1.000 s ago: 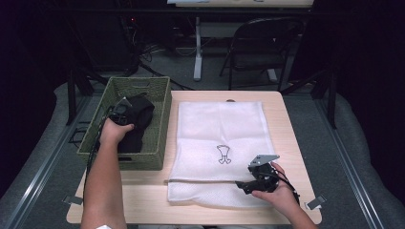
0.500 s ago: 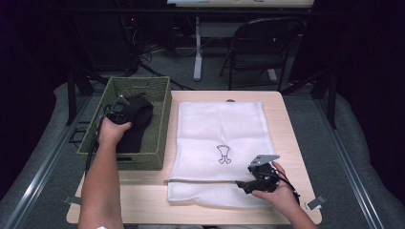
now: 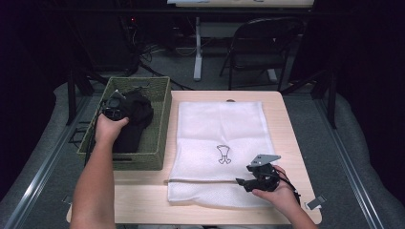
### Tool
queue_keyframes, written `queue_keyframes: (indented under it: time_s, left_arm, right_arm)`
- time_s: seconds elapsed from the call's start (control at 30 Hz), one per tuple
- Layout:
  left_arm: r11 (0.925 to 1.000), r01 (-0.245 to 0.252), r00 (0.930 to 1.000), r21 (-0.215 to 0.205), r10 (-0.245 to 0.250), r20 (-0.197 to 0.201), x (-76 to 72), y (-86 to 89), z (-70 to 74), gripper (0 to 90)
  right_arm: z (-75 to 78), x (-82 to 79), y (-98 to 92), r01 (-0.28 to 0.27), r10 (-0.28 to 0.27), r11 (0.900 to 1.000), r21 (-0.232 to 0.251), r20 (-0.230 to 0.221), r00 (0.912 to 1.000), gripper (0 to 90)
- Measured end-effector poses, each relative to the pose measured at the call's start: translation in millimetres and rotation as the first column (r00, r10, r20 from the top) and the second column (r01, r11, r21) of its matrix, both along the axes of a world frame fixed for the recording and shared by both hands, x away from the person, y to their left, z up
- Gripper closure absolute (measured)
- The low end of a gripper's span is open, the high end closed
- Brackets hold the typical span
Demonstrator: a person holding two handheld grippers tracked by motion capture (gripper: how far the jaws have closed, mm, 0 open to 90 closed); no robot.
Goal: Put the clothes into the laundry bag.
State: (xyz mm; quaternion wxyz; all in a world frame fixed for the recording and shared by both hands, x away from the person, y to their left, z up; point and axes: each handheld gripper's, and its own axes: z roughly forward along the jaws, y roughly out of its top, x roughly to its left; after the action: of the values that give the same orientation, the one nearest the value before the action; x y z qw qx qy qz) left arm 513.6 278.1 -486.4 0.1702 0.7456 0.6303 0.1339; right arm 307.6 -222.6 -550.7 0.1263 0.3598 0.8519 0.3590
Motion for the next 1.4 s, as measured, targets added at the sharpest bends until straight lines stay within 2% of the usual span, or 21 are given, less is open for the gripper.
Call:
queue_keyframes:
  time_s: [0.1, 0.27, 0.4, 0.5, 0.6, 0.77, 0.87, 0.93, 1.03, 1.4]
  left_arm:
    - [1.0, 0.004, 0.9998, 0.009, -0.005, 0.017, -1.4, -1.5, 8.1, 62.7]
    - [0.9998, 0.016, 0.9993, 0.015, -0.016, 0.032, -3.4, -4.8, 20.3, 62.7]
    - [0.9995, 0.025, 0.9988, 0.017, -0.026, 0.041, -5.3, -7.0, 30.1, 62.7]
    - [0.9996, 0.024, 0.9982, 0.014, -0.025, 0.054, -7.9, -7.7, 36.7, 62.7]
    - [0.9996, 0.026, 0.9977, 0.015, -0.026, 0.063, -10.8, -7.9, 43.6, 62.7]
    - [0.9997, 0.024, 0.9972, 0.005, -0.025, 0.07, -15.5, -7.0, 54.8, 62.6]
    - [0.9996, 0.026, 0.997, 0.007, -0.027, 0.073, -17.8, -7.2, 60.1, 62.6]
    - [0.9998, 0.021, 0.9964, 0.001, -0.021, 0.082, -19.3, -7.2, 62.7, 62.5]
    - [0.9996, 0.025, 0.9968, -0.013, -0.024, 0.076, -21.1, -5.4, 66.2, 62.5]
    - [0.9994, 0.019, 0.9969, -0.029, -0.016, 0.076, -29.2, -0.9, 73.6, 62.4]
  right_arm:
    - [0.4, -0.9, 0.4, -0.003, 0.003, 1.0, -0.006, 0.005, 1.0, 39.1]
    - [0.0, -1.9, 0.1, -0.006, 0.006, 1.0, -0.029, 0.008, 0.9999, 41.9]
    - [-0.6, -2.7, 0.9, -0.027, 0.028, 0.998, -0.049, 0.013, 0.9995, 45.4]
    - [0.2, -4.0, 2.1, -0.052, 0.053, 0.998, -0.04, 0.023, 0.9983, 46.6]
    - [0.5, -5.1, 3.6, -0.068, 0.07, 0.996, -0.051, 0.045, 0.9965, 47.0]
    - [1.6, -6.3, 5.5, -0.069, 0.072, 0.995, -0.075, 0.031, 0.997, 48.0]
    - [1.1, -6.0, 5.9, -0.069, 0.07, 0.995, -0.073, 0.012, 0.9975, 50.6]
    - [0.1, -5.5, 5.8, -0.078, 0.079, 0.994, -0.073, 0.001, 0.9969, 52.4]
    - [-0.7, -5.5, 6.3, -0.081, 0.08, 0.994, -0.073, -0.014, 0.9967, 55.4]
    - [-1.4, -3.6, 9.2, -0.098, 0.097, 0.993, -0.071, -0.02, 0.9951, 61.0]
